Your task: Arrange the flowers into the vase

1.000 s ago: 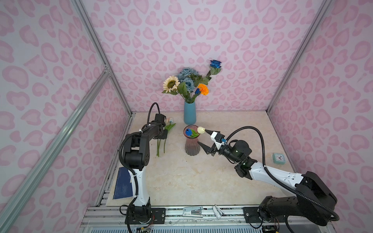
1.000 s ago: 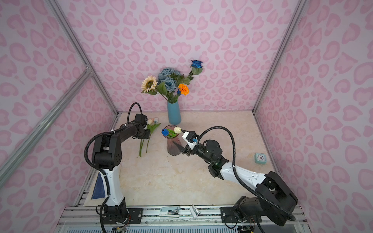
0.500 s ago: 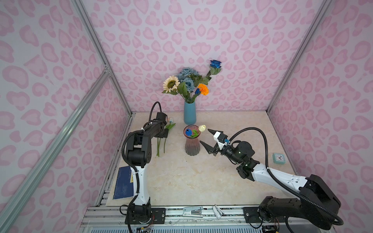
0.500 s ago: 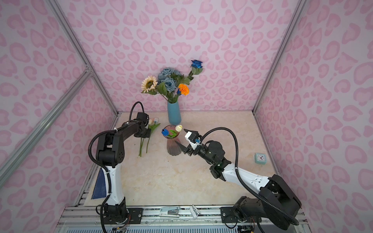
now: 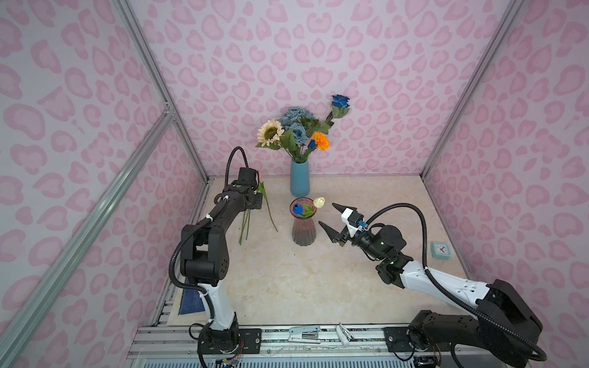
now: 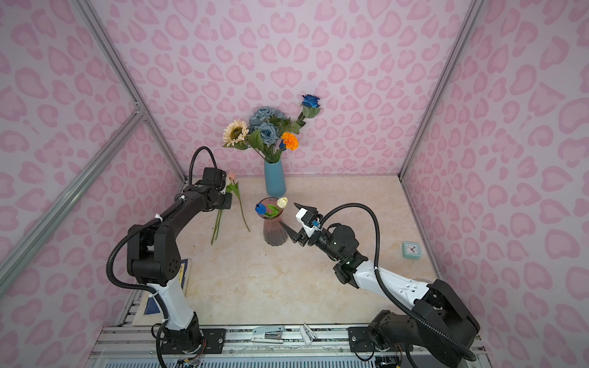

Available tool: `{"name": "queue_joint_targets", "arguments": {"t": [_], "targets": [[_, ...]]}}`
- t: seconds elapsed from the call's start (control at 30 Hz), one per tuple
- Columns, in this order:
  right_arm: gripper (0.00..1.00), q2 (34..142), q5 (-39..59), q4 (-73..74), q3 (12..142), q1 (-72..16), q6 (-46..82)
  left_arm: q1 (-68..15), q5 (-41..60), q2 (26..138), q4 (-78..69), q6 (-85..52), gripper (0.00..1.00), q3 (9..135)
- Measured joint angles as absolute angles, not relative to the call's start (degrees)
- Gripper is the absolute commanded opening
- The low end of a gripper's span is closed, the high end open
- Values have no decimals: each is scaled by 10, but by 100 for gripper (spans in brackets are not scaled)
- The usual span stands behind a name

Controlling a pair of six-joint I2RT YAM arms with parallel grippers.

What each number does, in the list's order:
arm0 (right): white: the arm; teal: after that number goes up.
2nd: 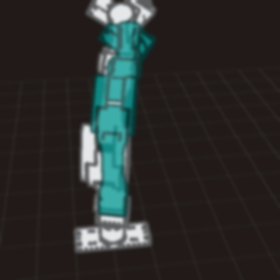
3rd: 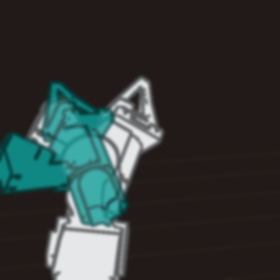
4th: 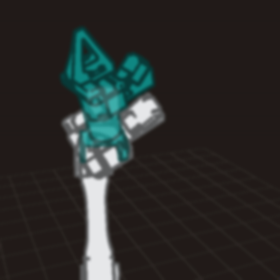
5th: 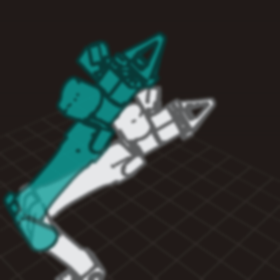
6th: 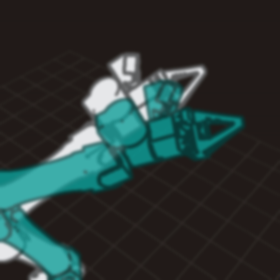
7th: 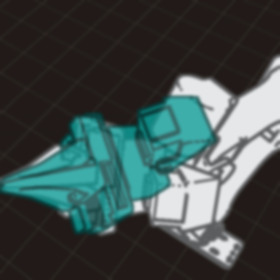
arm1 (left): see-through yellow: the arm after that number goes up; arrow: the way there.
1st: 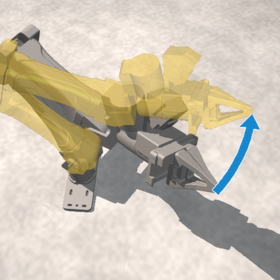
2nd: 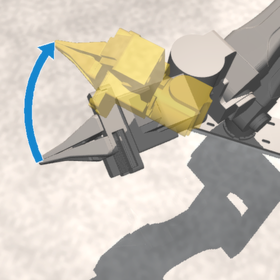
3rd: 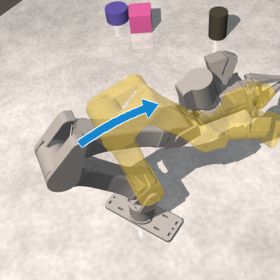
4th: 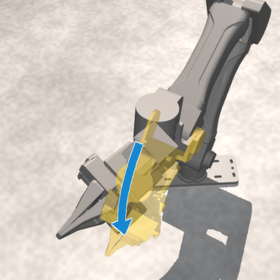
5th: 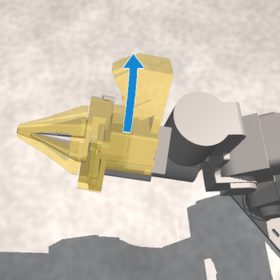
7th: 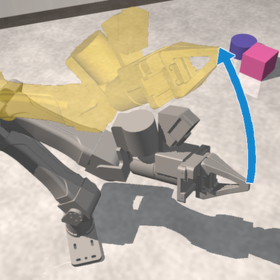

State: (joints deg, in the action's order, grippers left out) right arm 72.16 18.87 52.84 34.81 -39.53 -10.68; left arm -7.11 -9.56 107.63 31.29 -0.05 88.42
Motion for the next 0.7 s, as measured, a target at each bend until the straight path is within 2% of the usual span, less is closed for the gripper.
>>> {"name": "queue_joint_targets", "arguments": {"t": [0.17, 0.33, 0.37, 0.4, 0.43, 0.47, 0.5, 0.63, 0.7], "targets": [[74, 726, 189, 535, 348, -395, -105, -71, -79, 1070, 314, -4, 3, 881], [74, 730, 189, 540, 348, -395, -100, -71, -59, 1081, 311, -11, 23, 866], [74, 731, 189, 540, 348, -395, -100, -71, -55, 1087, 312, -16, 24, 861], [74, 731, 189, 541, 348, -395, -99, -71, -50, 1094, 312, -20, 23, 858], [74, 731, 189, 541, 348, -395, -98, -71, -46, 1100, 312, -20, 18, 857], [74, 731, 189, 541, 348, -395, -98, -71, -44, 1105, 312, -25, 5, 857], [74, 731, 189, 540, 348, -395, -98, -71, -43, 1110, 311, -31, 3, 857], [74, 728, 189, 539, 348, -394, -98, -71, -37, 1124, 311, -31, 3, 857], [74, 728, 189, 539, 348, -394, -99, -71, -36, 1125, 311, -34, 9, 857]]}}
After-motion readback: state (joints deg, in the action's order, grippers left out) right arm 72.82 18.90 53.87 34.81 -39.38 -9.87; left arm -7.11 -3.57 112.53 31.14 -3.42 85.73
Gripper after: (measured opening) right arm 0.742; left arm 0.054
